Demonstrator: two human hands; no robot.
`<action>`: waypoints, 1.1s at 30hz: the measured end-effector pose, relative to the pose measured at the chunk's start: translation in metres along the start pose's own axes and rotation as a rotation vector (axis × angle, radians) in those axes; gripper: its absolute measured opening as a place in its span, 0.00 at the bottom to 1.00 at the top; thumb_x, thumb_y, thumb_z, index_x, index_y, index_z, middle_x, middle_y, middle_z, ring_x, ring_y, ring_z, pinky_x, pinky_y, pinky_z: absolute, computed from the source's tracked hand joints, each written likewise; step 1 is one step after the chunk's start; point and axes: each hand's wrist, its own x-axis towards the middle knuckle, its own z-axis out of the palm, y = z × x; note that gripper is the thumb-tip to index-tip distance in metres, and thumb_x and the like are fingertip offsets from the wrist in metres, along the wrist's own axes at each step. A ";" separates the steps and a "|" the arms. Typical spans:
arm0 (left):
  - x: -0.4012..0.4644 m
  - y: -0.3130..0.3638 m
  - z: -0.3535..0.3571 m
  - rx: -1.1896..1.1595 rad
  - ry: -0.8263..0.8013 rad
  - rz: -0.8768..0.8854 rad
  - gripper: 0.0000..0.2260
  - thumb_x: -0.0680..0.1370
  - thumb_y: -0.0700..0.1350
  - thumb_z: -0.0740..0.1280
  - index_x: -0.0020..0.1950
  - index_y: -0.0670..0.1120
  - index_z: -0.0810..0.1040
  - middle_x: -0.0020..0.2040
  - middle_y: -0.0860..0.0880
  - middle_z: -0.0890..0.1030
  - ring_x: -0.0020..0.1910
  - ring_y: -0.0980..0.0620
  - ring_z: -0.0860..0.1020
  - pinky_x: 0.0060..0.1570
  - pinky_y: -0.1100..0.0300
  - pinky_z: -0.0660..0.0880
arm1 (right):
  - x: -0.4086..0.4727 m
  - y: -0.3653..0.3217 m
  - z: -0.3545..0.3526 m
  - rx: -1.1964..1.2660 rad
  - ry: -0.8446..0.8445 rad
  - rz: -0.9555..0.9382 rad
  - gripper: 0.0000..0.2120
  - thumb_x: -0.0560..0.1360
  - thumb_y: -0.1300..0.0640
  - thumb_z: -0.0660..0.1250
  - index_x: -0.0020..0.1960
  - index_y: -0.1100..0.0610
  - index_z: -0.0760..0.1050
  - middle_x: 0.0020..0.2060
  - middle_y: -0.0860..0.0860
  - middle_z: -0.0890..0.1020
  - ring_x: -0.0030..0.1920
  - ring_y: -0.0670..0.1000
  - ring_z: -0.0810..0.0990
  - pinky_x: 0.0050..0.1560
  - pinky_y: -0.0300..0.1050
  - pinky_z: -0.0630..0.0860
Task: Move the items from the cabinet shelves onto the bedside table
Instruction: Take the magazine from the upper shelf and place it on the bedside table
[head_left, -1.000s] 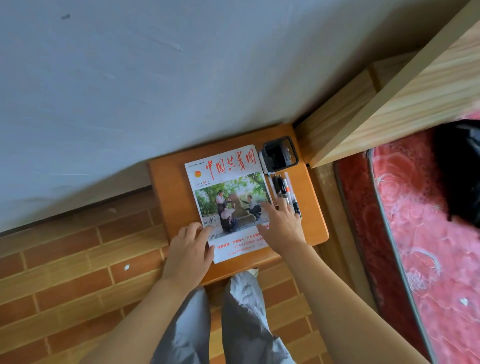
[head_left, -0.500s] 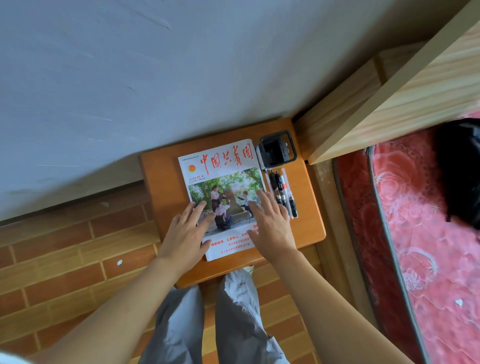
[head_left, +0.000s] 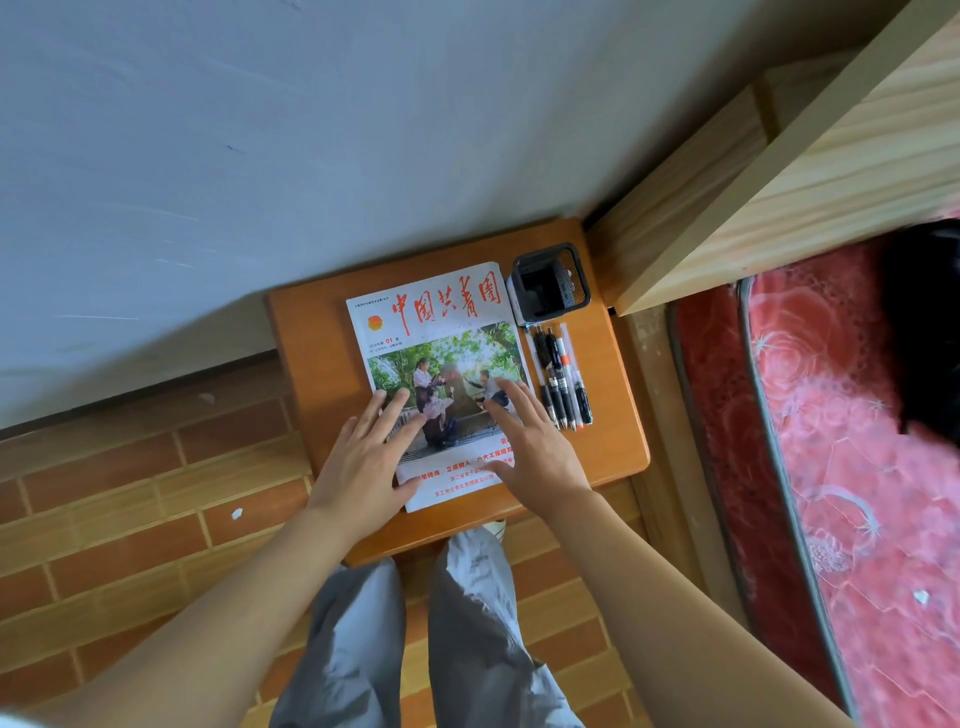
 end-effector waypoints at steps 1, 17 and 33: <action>0.000 0.000 0.000 -0.006 -0.003 -0.001 0.38 0.80 0.59 0.69 0.84 0.57 0.54 0.86 0.52 0.42 0.84 0.47 0.39 0.81 0.39 0.54 | 0.000 0.000 0.000 0.005 0.003 0.001 0.39 0.76 0.46 0.76 0.81 0.48 0.62 0.84 0.45 0.50 0.85 0.50 0.47 0.67 0.52 0.79; -0.002 0.016 -0.029 0.095 0.044 -0.033 0.31 0.82 0.61 0.64 0.83 0.53 0.61 0.85 0.47 0.55 0.84 0.43 0.48 0.80 0.36 0.53 | -0.006 -0.003 -0.019 -0.068 -0.025 0.034 0.38 0.78 0.47 0.74 0.82 0.48 0.59 0.84 0.50 0.52 0.84 0.54 0.48 0.81 0.58 0.61; -0.114 0.057 -0.188 0.152 0.233 -0.097 0.27 0.83 0.57 0.64 0.80 0.50 0.67 0.83 0.46 0.63 0.83 0.42 0.56 0.78 0.35 0.58 | -0.108 -0.075 -0.140 -0.092 0.094 0.024 0.34 0.80 0.42 0.68 0.82 0.47 0.60 0.84 0.52 0.55 0.84 0.56 0.52 0.82 0.57 0.53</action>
